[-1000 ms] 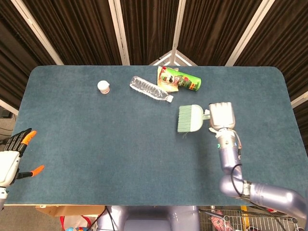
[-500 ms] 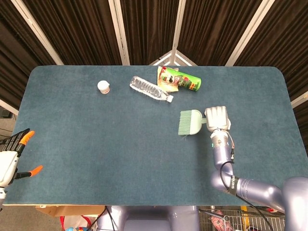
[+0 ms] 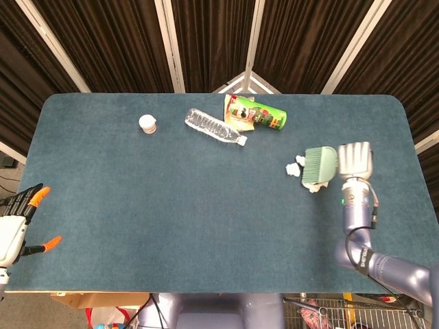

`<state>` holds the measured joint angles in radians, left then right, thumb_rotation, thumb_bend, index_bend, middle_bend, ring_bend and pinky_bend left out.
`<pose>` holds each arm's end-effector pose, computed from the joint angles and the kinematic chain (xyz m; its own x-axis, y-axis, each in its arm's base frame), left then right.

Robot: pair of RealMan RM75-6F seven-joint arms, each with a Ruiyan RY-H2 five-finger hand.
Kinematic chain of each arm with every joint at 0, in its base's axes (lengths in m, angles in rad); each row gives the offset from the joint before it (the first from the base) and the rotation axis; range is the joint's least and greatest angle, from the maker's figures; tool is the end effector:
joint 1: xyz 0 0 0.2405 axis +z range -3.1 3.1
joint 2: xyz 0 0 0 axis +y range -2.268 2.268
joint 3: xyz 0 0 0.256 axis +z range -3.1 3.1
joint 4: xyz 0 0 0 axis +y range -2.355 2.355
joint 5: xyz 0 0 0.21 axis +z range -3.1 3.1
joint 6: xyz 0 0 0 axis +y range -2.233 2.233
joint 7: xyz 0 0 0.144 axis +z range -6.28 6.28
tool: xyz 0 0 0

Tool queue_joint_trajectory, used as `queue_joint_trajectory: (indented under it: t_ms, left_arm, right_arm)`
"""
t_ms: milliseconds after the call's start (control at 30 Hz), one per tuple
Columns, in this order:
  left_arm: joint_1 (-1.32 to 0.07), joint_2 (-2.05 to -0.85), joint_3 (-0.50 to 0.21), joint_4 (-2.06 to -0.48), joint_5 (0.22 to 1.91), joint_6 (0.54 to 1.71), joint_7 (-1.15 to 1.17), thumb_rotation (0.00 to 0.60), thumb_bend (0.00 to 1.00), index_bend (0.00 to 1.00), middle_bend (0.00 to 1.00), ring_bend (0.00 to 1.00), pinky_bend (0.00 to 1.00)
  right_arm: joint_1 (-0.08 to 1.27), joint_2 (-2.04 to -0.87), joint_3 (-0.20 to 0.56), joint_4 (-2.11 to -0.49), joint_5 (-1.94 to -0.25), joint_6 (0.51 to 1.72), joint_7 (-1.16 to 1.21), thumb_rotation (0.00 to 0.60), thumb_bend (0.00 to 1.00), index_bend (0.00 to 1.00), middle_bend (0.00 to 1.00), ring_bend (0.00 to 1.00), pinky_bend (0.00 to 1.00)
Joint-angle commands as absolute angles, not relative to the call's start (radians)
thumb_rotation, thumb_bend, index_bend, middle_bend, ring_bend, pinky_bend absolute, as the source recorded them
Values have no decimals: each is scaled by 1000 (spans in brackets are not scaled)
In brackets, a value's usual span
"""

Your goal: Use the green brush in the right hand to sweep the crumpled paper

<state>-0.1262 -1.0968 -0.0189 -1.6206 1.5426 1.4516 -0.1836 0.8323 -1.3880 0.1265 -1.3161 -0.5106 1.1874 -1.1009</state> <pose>-0.3026 0.1868 0.1545 0.2433 0.0633 0.9679 0.9681 -0.0774 -0.2383 -0.2456 -0.4083 0.1073 0.9085 -0.2077 0.3625 -0.3379 0.1449 0.9299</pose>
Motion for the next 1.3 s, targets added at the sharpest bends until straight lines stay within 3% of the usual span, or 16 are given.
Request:
queue_joint_trajectory:
  t_ms: [33, 200, 467, 667, 967, 1133, 1300]
  left_arm:
    - [-127, -1099, -17, -1622, 1548, 1453, -178, 600, 0, 0, 0, 0, 17]
    - [-128, -1102, -18, -1624, 1550, 1454, -170, 600, 0, 0, 0, 0, 17]
    - [-128, -1108, -18, -1624, 1557, 1462, -158, 600, 0, 0, 0, 0, 17]
    - [-126, -1115, -17, -1620, 1562, 1468, -146, 600, 0, 0, 0, 0, 17]
    - [-125, -1123, -16, -1615, 1560, 1469, -134, 600, 0, 0, 0, 0, 17]
    - [-125, -1126, -16, -1612, 1560, 1471, -127, 600, 0, 0, 0, 0, 17]
    - [-125, -1126, -17, -1609, 1555, 1468, -127, 600, 0, 0, 0, 0, 17]
  right_arm:
    - [808, -1345, 127, -1333, -506, 1205, -1095, 600, 622, 844, 1000, 1000, 972]
    - [780, -1264, 138, -1408, -546, 1241, -1058, 600, 622, 844, 1000, 1000, 972]
    - [724, -1140, 193, -1661, -628, 1274, -890, 600, 623, 844, 1000, 1000, 972]
    - [692, -1116, 180, -1831, -706, 1297, -832, 600, 623, 844, 1000, 1000, 972]
    - [649, -1210, 136, -1987, -764, 1303, -744, 600, 623, 844, 1000, 1000, 972]
    - [628, -1321, 102, -1955, -813, 1317, -714, 600, 623, 844, 1000, 1000, 971]
    - [620, -1441, 70, -1878, -838, 1339, -736, 600, 623, 804, 984, 989, 890]
